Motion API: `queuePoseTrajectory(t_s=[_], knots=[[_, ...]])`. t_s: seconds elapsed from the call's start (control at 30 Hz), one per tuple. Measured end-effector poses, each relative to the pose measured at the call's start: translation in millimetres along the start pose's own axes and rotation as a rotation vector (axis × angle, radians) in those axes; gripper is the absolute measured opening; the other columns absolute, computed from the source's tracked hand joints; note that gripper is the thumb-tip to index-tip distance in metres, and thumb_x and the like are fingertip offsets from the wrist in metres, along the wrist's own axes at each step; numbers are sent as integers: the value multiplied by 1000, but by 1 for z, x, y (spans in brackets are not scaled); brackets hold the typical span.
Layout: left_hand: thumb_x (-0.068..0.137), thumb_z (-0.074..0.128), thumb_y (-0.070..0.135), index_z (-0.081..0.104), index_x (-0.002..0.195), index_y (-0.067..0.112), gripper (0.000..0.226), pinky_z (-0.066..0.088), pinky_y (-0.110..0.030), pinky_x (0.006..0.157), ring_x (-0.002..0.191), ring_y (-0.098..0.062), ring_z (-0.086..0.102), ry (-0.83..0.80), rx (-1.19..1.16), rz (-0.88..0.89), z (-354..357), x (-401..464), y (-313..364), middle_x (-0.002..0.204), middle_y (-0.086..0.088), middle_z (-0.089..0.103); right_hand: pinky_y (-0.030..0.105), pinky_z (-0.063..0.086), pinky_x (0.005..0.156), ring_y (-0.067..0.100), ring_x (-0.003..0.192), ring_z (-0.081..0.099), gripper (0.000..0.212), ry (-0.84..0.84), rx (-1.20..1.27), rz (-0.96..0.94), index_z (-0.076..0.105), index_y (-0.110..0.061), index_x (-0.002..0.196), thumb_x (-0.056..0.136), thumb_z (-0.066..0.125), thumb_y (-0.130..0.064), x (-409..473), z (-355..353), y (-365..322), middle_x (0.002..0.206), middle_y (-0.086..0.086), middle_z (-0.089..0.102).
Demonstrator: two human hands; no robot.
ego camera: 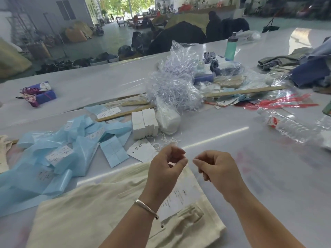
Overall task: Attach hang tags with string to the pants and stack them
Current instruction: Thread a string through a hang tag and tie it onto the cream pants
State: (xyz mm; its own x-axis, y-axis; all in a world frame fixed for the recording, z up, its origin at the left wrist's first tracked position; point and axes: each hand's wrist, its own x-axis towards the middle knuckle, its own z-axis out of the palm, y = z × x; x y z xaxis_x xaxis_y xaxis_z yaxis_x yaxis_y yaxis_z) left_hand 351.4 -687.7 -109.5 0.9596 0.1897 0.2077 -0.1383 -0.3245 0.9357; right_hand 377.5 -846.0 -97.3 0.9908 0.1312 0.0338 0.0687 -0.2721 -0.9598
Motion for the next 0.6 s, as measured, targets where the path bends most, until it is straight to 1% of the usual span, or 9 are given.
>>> queuePoseTrajectory(t_s=[0.07, 0.1, 0.17, 0.23, 0.27, 0.33, 0.43, 0.53, 0.6], knots=[[84, 71, 10, 65, 87, 26, 18, 47, -14, 65, 71, 0, 61, 1, 70, -67, 7, -1, -14, 79, 14, 68, 27, 42, 56, 16, 56, 56, 11, 209, -287, -119, 70, -10, 73, 84, 68, -9, 15, -17, 9, 59, -3, 62], [84, 70, 10, 64, 83, 28, 19, 44, -11, 65, 68, 3, 59, -7, 133, -105, 10, -2, -23, 75, 15, 67, 28, 40, 59, 21, 62, 57, 8, 341, -404, -205, 70, -9, 77, 85, 68, -8, 21, -27, 10, 65, 1, 62], [81, 71, 10, 65, 77, 27, 19, 42, -9, 63, 65, 3, 56, -59, 247, -216, 12, -8, -40, 70, 15, 65, 27, 36, 59, 25, 63, 53, 5, 542, -487, -372, 71, -6, 84, 86, 66, -7, 34, -45, 8, 71, 8, 60], [76, 74, 10, 67, 74, 24, 16, 47, -16, 66, 66, -3, 58, -145, 257, -366, 12, -19, -55, 70, 11, 66, 24, 30, 57, 19, 58, 44, 5, 576, -468, -484, 72, -6, 87, 87, 67, -8, 45, -58, 4, 70, 6, 51], [73, 76, 11, 68, 73, 24, 16, 48, -19, 67, 66, -5, 59, -187, 259, -420, 11, -27, -61, 70, 10, 67, 21, 28, 55, 16, 57, 40, 5, 533, -435, -521, 73, -7, 87, 86, 69, -9, 50, -60, 3, 69, 3, 47], [68, 80, 17, 67, 71, 29, 18, 50, -18, 66, 63, 0, 59, -252, 315, -462, 12, -41, -71, 69, 11, 67, 16, 31, 55, 14, 55, 38, 3, 373, -344, -558, 74, -10, 85, 83, 73, -10, 55, -55, 2, 68, -1, 43], [65, 83, 31, 65, 74, 31, 20, 45, -12, 66, 68, 4, 57, -319, 473, -405, 17, -56, -82, 73, 14, 63, 19, 34, 56, 13, 55, 42, 4, 57, -270, -530, 76, -12, 78, 77, 78, -10, 47, -32, 13, 65, -8, 42], [73, 77, 45, 61, 72, 30, 22, 37, -14, 64, 69, 1, 51, -325, 616, -313, 25, -63, -86, 73, 13, 57, 23, 38, 61, 6, 57, 44, 4, -328, -363, -390, 77, -19, 75, 76, 80, -18, 28, -4, 46, 67, -9, 45], [76, 75, 42, 55, 65, 30, 26, 37, -19, 63, 67, -1, 49, -309, 613, -334, 27, -66, -86, 69, 13, 55, 24, 39, 65, 1, 61, 44, 2, -565, -487, -312, 77, -25, 80, 78, 77, -25, 11, 8, 70, 70, -10, 45]])
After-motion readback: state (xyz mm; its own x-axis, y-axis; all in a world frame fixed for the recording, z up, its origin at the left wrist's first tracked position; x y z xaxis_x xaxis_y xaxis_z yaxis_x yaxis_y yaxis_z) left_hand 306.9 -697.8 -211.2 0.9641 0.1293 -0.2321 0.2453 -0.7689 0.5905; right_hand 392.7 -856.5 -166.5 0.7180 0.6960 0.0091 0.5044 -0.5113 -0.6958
